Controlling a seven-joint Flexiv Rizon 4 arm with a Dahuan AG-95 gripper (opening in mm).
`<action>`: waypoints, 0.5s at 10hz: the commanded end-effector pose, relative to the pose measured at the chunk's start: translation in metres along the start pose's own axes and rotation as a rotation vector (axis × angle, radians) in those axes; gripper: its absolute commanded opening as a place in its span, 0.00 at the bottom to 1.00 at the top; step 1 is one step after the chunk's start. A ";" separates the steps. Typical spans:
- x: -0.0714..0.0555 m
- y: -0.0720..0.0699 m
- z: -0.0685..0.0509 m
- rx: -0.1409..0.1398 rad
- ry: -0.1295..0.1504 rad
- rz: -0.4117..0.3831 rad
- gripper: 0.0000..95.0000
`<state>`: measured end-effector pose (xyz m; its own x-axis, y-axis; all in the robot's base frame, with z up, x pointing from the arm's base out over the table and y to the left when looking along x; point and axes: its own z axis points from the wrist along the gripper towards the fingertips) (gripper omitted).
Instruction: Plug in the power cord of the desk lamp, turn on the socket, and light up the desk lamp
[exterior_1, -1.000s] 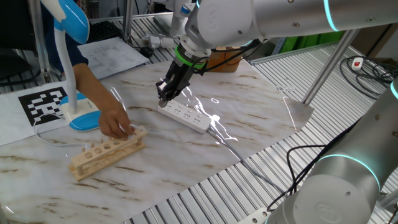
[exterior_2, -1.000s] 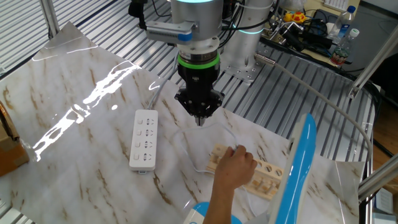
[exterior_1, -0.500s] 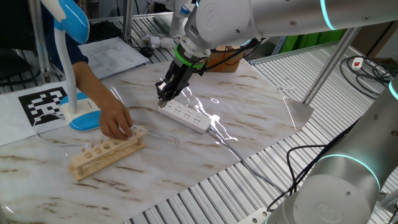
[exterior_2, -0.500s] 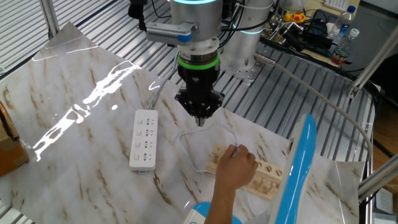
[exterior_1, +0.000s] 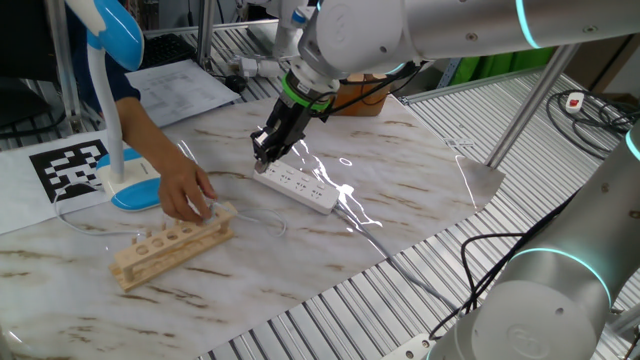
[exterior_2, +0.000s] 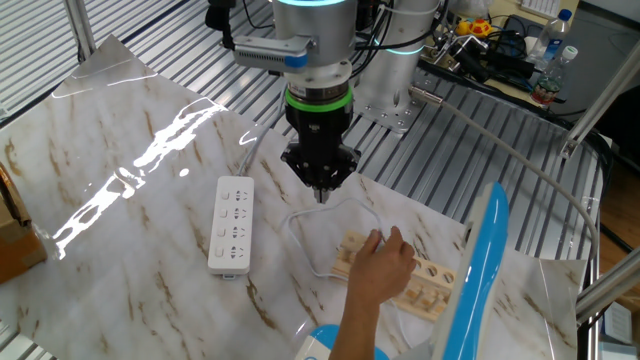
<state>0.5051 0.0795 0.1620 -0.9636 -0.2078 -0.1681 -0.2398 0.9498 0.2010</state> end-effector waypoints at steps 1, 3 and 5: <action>-0.001 0.000 0.001 0.003 0.001 -0.001 0.00; -0.001 0.000 0.001 0.003 0.002 -0.001 0.00; -0.001 0.000 0.000 -0.019 -0.041 0.013 0.00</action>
<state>0.5062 0.0797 0.1611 -0.9624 -0.1938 -0.1903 -0.2333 0.9486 0.2137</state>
